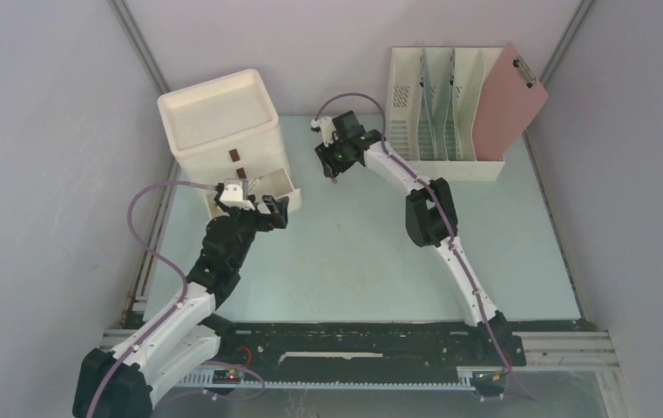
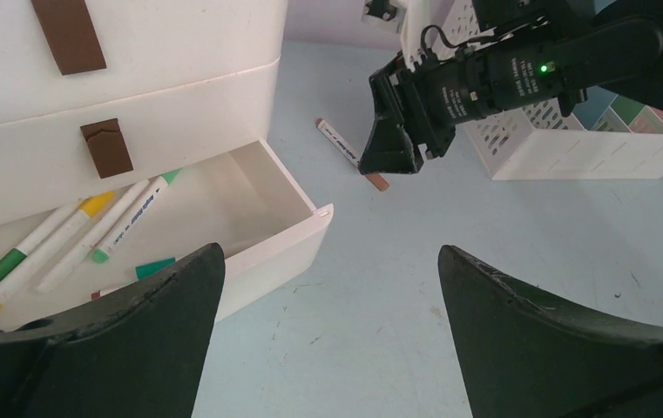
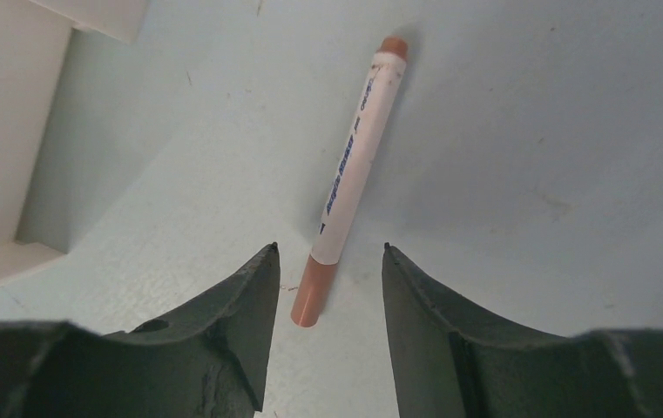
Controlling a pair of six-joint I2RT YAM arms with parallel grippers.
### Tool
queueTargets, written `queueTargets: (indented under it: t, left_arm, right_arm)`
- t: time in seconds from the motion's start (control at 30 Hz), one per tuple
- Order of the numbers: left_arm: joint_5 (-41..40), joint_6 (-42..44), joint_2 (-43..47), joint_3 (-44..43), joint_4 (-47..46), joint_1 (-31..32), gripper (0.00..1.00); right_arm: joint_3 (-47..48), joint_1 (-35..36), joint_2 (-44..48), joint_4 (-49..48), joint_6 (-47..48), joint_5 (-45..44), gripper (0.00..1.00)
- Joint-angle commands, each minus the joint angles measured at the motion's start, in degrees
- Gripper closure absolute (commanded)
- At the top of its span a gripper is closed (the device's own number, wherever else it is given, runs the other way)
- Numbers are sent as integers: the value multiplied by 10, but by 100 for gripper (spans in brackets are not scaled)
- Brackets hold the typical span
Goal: Organize the desk
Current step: Move the stationery to the center of the board.
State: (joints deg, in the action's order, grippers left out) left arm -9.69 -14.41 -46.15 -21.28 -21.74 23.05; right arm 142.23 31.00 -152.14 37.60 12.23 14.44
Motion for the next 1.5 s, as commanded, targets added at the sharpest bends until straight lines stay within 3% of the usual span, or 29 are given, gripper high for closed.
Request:
queueTargets:
  t: [0.0,0.37,0.57,0.67,1.07,1.47]
  left_arm:
    - [11,-11,2,4,-16,-3,0]
    - [14,-16,3,9,-21,-3,0]
    - [12,-16,11,12,-20,-4,0]
    - [11,-15,10,12,-21,-4,0]
    - [7,-11,9,12,-19,-4,0]
    - [17,-18,8,11,-21,-3,0]
  right_arm:
    - [37,11,-4,14,-4,-46,47]
    - [74,15,-28,54,35,-48,60]
    - [78,14,-30,61,40,-39,57]
    - [60,24,-29,52,81,-81,56]
    - [56,44,-43,62,153,-113,60]
    - [13,22,-27,144,147,-83,93]
